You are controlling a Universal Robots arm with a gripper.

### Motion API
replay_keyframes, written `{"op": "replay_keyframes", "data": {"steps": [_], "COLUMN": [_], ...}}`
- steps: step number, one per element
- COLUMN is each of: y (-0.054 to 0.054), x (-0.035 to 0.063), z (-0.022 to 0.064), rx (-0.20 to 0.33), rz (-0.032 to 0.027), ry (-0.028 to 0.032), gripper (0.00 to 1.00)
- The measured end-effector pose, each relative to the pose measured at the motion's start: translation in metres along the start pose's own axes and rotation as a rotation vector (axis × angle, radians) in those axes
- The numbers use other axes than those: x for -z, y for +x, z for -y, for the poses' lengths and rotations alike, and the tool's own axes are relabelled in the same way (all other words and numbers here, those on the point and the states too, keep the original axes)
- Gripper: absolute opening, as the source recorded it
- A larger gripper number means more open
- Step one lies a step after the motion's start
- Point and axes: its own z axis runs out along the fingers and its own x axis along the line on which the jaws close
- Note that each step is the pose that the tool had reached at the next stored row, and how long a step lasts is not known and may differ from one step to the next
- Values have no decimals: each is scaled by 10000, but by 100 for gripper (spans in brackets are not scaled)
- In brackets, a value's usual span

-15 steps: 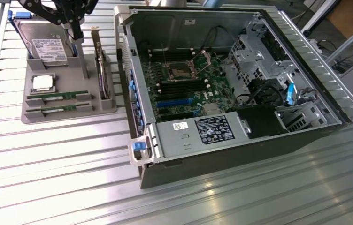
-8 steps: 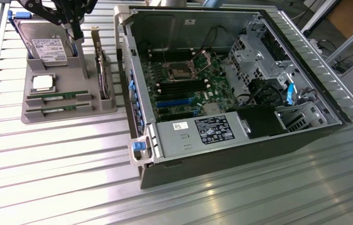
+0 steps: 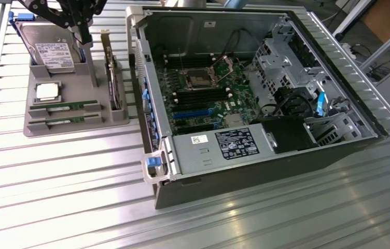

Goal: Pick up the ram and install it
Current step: 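Pick up the ram and move it above insertion slot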

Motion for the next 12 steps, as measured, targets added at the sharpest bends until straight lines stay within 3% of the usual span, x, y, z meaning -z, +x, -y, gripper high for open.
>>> {"op": "replay_keyframes", "data": {"steps": [12], "y": [0], "x": [0], "z": [0], "rx": [565], "rz": [-23], "ry": [-11], "gripper": [10]}}
